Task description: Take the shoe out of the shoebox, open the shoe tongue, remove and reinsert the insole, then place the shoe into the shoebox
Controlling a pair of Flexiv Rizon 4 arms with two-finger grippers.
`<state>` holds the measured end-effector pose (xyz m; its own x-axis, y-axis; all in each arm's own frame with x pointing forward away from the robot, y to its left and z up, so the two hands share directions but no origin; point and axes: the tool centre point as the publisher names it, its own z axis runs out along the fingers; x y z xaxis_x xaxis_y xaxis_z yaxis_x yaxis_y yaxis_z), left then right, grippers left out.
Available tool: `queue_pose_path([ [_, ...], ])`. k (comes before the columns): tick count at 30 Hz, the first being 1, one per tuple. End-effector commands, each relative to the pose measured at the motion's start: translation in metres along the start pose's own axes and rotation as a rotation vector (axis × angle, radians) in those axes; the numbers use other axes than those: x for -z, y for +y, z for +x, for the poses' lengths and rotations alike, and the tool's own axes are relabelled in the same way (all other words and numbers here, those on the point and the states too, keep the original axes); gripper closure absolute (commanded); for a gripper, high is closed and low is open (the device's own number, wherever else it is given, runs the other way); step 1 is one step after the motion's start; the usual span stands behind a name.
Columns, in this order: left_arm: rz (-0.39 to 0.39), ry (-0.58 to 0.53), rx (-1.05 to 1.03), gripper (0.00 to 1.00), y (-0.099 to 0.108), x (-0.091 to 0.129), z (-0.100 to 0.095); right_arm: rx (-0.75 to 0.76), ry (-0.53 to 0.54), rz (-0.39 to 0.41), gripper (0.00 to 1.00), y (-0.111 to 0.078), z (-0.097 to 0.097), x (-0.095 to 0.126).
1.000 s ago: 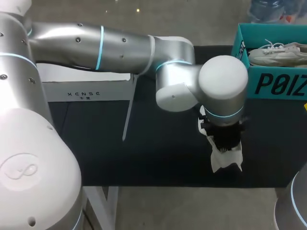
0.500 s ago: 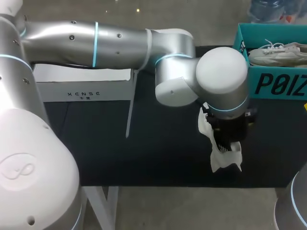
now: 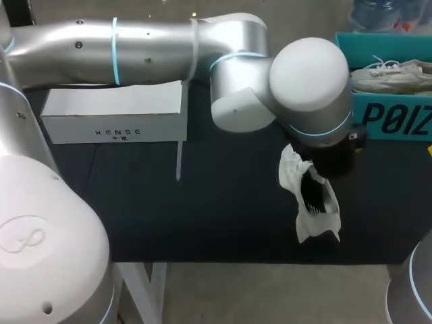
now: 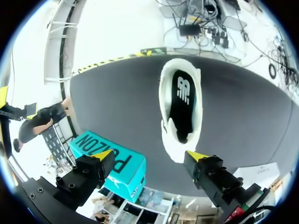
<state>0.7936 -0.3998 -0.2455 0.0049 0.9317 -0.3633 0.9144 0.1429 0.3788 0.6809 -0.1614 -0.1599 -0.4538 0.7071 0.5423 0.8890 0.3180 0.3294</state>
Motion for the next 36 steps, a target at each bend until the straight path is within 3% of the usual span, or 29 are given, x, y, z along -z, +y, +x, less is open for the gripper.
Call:
queue_pose_path([
  [1,-0.011,0.013,0.0,1.0,0.016,0.009,0.011,-0.001,-0.001,0.001,0.0,0.0,0.0,0.0],
  [8,-0.021,0.04,0.001,1.0,0.023,-0.009,0.022,-0.001,-0.001,0.001,0.0,0.0,0.0,0.0],
  [20,-0.008,0.074,0.026,1.0,0.009,-0.042,0.038,-0.001,-0.001,0.001,0.0,0.0,0.0,0.0],
  [30,0.062,0.086,0.068,1.0,-0.037,-0.04,0.052,-0.001,-0.001,0.001,0.0,0.0,0.0,0.0],
  [36,0.045,0.067,0.085,1.0,-0.032,-0.026,0.044,-0.001,-0.001,0.001,0.0,0.0,0.0,0.0],
])
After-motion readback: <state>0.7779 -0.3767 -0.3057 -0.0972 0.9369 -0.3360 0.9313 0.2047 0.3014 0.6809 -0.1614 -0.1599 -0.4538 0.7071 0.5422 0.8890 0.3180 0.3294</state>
